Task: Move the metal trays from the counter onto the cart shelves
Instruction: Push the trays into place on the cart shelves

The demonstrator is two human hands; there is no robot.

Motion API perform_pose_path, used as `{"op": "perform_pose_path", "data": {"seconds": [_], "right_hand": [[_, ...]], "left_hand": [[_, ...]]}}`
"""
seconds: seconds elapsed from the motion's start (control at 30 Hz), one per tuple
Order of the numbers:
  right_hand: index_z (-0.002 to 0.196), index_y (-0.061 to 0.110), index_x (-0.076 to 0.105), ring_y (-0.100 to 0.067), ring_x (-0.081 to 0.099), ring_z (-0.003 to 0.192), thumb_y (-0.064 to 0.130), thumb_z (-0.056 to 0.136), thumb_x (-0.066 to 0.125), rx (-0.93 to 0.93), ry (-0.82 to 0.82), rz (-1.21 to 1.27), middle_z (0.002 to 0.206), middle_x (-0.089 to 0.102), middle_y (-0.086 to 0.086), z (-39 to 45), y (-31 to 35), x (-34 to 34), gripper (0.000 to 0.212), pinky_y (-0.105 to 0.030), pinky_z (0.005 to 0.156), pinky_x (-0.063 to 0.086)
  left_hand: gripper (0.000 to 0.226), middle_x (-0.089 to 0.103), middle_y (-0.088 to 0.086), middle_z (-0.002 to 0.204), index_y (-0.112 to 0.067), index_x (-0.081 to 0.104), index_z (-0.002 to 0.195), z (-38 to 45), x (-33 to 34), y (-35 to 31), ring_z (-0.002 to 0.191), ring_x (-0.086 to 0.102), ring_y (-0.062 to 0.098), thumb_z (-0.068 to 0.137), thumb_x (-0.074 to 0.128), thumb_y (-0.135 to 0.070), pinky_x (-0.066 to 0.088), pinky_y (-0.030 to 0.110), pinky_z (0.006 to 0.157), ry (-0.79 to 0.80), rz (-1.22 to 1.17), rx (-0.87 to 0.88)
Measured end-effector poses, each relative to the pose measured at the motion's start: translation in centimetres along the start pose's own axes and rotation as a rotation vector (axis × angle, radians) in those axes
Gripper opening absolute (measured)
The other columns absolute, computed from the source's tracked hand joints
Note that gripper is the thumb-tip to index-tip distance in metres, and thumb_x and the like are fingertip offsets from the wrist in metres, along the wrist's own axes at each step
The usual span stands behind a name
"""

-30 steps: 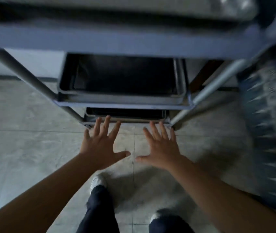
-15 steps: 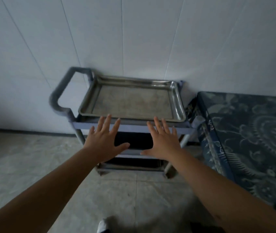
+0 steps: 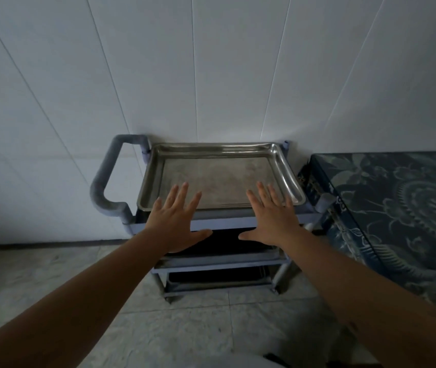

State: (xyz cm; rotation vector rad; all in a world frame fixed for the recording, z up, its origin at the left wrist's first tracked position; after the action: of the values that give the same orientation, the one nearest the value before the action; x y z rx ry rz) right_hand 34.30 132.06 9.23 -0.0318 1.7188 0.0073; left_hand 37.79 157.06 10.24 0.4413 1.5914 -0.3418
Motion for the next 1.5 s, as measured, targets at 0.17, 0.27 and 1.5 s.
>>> {"op": "perform_pose_path", "data": {"seconds": [0.17,0.27,1.5], "right_hand": [[0.151,0.032,-0.019,-0.024,-0.024,0.146,0.091,0.061,0.049,-0.006,0.038,-0.002,0.156,-0.035,0.001,1.9,-1.2,1.3,0.127,-0.060,0.115,-0.003],[0.151,0.032,-0.017,-0.024,-0.023,0.146,0.090,0.061,0.050,-0.025,0.065,-0.008,0.157,-0.034,0.001,3.4,-2.5,2.1,0.127,-0.060,0.114,-0.003],[0.122,0.028,0.049,-0.027,0.054,0.104,0.049,0.071,0.077,-0.085,0.123,0.066,0.111,0.057,-0.001,15.8,-3.2,11.9,0.062,-0.049,0.087,0.034]], "left_hand": [[0.107,-0.023,0.008,0.165,-0.032,-0.017,0.155,2.3,1.3,0.5,0.152,-0.017,0.030,0.073,0.016,-0.092,0.008,0.057,0.120,0.044,0.000,-0.023],[0.107,-0.022,0.008,0.166,-0.032,-0.016,0.156,3.8,2.2,0.2,0.152,-0.015,0.032,0.074,0.020,-0.092,0.009,0.057,0.120,0.062,-0.025,-0.052],[0.056,0.056,0.005,0.118,-0.029,0.046,0.119,15.7,14.9,2.4,0.109,0.058,0.030,0.077,0.078,-0.047,0.043,0.050,0.092,0.261,-0.051,-0.094]]}}
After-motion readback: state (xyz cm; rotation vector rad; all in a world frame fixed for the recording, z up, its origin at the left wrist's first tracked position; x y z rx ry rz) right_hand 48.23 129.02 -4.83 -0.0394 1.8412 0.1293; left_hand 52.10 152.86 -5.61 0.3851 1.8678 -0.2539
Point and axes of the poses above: each hand's wrist, its own z-axis towards the middle knuckle, its own x-axis out of the palm, y = z × x, the point moved 4 cm from there along z, towards the middle knuckle
